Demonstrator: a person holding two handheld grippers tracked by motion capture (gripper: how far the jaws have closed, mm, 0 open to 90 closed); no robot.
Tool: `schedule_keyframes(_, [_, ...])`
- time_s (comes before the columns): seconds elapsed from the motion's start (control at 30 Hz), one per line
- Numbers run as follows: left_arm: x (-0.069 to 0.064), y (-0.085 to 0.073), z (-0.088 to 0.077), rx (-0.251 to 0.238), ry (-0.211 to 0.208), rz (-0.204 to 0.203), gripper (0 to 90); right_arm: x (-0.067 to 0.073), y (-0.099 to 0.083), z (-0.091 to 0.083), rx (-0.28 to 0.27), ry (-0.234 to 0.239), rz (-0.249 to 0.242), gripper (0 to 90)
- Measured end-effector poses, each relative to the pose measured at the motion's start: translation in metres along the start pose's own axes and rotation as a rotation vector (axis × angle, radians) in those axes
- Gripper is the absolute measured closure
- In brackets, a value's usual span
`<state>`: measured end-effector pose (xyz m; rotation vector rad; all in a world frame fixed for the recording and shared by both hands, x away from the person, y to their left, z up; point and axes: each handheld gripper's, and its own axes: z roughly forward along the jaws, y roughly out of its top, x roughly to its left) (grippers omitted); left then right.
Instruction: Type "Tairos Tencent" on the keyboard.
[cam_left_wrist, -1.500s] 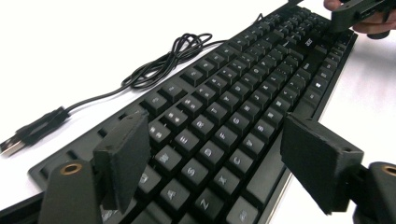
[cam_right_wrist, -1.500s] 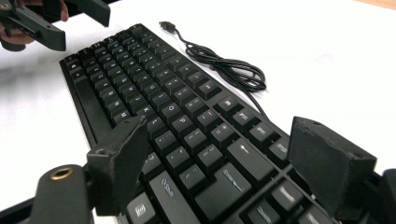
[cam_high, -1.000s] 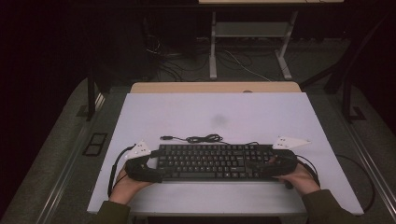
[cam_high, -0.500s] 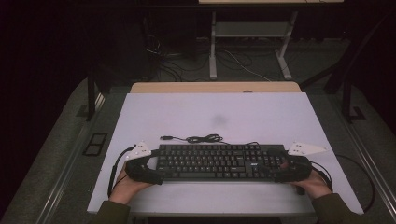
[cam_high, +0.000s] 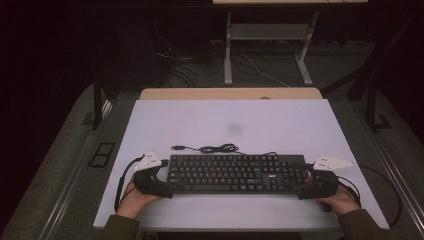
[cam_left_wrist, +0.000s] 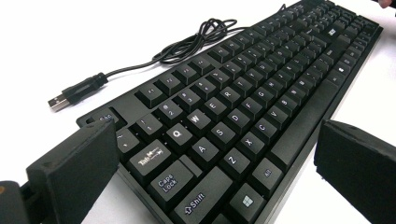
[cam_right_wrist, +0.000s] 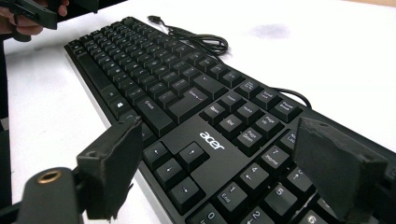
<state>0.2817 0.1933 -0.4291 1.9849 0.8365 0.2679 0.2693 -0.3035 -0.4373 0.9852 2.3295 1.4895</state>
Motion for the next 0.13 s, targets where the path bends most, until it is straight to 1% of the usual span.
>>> schedule_keyframes(0.13, [0.0007, -0.0006, -0.001, 0.005, 0.009, 0.008, 0.0, 0.0006, 0.0004, 0.0007, 0.003, 0.003, 0.002, 14.5])
